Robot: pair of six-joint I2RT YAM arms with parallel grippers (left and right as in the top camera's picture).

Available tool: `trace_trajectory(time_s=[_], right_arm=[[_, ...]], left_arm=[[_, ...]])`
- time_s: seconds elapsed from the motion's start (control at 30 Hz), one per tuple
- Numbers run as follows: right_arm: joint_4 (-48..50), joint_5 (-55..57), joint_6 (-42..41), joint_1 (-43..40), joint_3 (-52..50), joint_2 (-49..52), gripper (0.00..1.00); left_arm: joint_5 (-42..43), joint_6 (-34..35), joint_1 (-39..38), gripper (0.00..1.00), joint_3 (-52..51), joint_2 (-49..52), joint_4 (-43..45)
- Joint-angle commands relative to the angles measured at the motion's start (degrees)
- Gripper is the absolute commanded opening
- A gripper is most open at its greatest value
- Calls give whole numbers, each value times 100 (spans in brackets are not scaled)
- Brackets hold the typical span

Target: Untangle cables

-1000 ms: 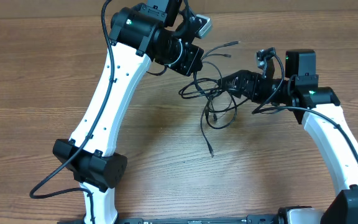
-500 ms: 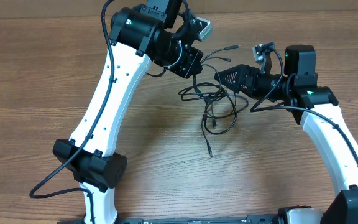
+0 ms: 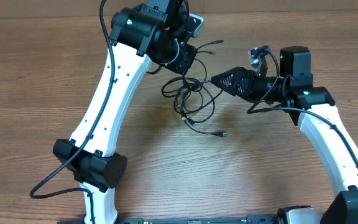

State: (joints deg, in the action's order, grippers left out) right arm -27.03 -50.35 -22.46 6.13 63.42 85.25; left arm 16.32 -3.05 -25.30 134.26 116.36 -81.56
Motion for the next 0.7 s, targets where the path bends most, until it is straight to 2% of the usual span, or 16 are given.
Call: trace_trajectory(time_s=[0.0, 0.13, 0.33, 0.5, 0.57, 0.67], right_arm=[[44, -181, 48, 74, 72, 4, 100], [44, 63, 39, 79, 72, 4, 100], [15, 1344, -129, 101, 72, 4, 100], [-529, 3230, -1029, 101, 72, 4, 100], [-1349, 4765, -1862, 98, 70, 7, 100], [-2269, 6070, -2640, 98, 61, 7, 100]], left_arm=[[634, 87, -35, 4, 48, -131, 111], [1156, 85, -35, 4, 48, -131, 144], [2330, -122, -35, 4, 48, -131, 101], [2509, -275, -33, 4, 48, -131, -9], [2369, -404, -11, 4, 48, -131, -98], [2028, -404, 9, 4, 48, -131, -186]])
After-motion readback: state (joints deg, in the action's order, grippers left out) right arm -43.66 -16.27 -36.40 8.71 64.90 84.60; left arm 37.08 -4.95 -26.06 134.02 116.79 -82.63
